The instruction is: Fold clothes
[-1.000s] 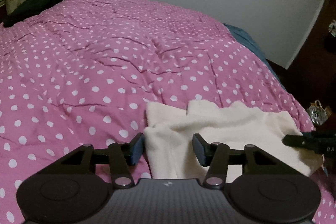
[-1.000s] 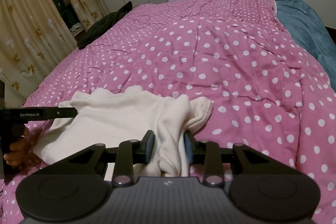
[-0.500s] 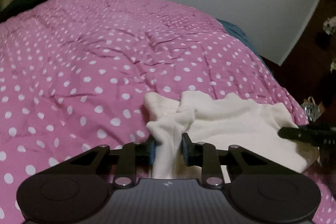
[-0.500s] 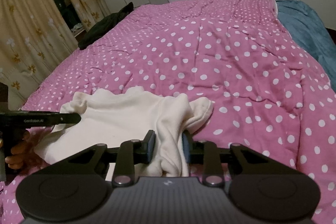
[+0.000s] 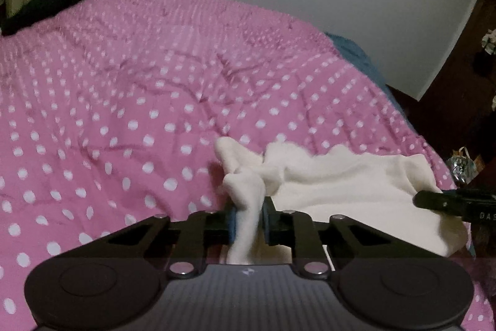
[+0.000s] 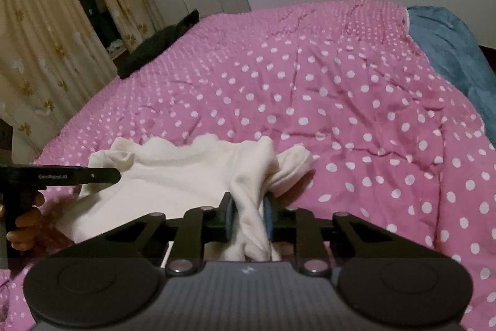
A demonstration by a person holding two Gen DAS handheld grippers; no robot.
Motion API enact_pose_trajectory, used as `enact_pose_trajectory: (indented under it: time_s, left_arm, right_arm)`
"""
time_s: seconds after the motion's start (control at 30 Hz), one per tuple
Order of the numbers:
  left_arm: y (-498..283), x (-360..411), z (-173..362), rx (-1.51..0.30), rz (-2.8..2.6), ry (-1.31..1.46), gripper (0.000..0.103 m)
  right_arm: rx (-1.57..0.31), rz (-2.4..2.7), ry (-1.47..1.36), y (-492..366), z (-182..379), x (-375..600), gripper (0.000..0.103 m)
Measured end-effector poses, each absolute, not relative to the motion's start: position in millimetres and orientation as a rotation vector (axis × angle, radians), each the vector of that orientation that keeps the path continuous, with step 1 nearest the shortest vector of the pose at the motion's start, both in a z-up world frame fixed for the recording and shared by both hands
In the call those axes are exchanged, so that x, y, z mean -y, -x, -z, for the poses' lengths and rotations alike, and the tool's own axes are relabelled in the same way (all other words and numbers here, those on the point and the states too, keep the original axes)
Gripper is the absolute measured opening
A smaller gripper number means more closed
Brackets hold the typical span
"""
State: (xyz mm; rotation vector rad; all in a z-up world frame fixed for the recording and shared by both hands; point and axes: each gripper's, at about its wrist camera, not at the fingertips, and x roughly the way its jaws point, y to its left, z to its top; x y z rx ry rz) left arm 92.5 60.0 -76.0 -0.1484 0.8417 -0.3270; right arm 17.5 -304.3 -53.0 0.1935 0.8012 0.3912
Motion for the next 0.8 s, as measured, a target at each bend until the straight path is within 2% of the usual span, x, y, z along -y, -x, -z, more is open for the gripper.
enact_pose_trajectory:
  time_s: [0.43,0.8]
  left_arm:
    - [-87.4,-15.7,9.0,-0.721,0.423,0.136,0.017]
    - [-98.0,55.2,-6.3,-0.718,0.528,0.14,0.017]
  right_arm:
    - [-0.651,-0.331,-0.169,13.2,-10.0,329.7,0.014]
    - [-0.568,-0.163,-0.138,43.3,-48.6,391.9,0.013]
